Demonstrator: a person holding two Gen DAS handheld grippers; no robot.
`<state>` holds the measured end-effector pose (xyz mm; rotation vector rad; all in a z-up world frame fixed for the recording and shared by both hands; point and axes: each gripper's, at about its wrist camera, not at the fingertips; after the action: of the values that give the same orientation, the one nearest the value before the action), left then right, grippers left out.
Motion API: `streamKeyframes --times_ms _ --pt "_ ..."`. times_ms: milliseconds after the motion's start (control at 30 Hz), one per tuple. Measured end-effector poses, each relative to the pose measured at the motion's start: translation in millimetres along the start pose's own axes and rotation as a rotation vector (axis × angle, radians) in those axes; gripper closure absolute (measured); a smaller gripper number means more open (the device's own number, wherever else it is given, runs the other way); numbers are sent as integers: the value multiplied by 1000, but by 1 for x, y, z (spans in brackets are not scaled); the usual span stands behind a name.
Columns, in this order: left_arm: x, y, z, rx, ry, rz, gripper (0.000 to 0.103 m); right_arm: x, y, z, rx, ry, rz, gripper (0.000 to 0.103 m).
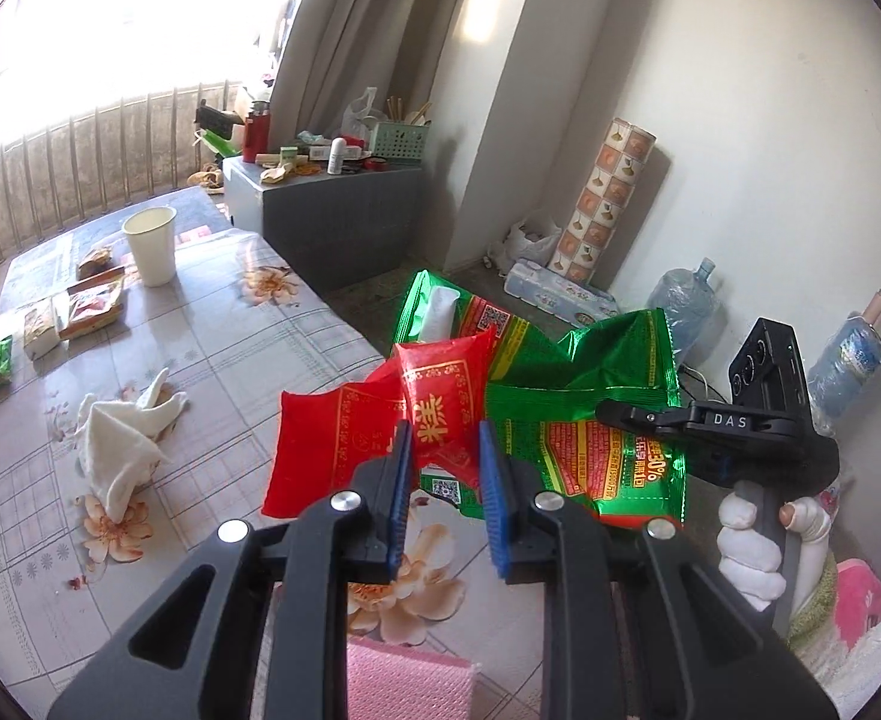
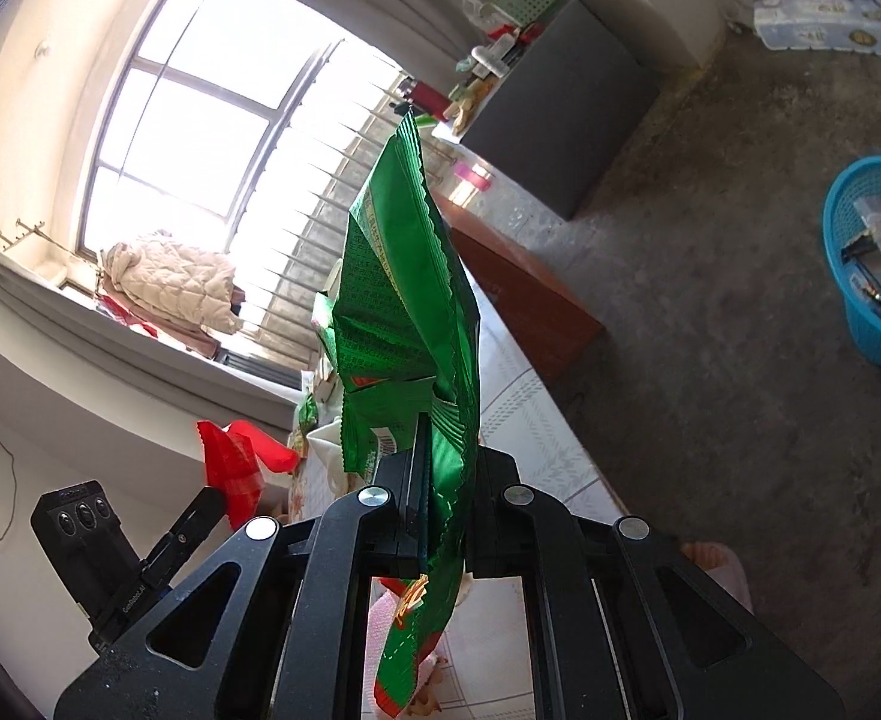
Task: Collect trash
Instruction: 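Carry the green bag and red packet over the blue wastebasket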
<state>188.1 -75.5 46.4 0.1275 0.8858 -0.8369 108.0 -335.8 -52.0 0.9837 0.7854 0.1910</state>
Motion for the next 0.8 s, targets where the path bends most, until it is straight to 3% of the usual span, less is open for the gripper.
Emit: streamKeyframes --times_ms 233,467,800 --pt "35 -62 23 101 21 -92 82 -71 -56 9 132 -162 -52 97" --pt "79 -97 38 121 73 -170 82 -131 -135 18 318 -300 -133 97" --pt "122 -108 56 128 132 -186 82 -133 -238 76 482 -325 -277 96"
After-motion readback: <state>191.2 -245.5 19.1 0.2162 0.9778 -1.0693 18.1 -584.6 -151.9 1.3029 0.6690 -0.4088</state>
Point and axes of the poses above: each gripper's, at about its wrist camera, not at the fingertips, and x roughly the way its jaws point, y to its left, z to its top, and after that the axes turned 7 degrees about y, right-handed
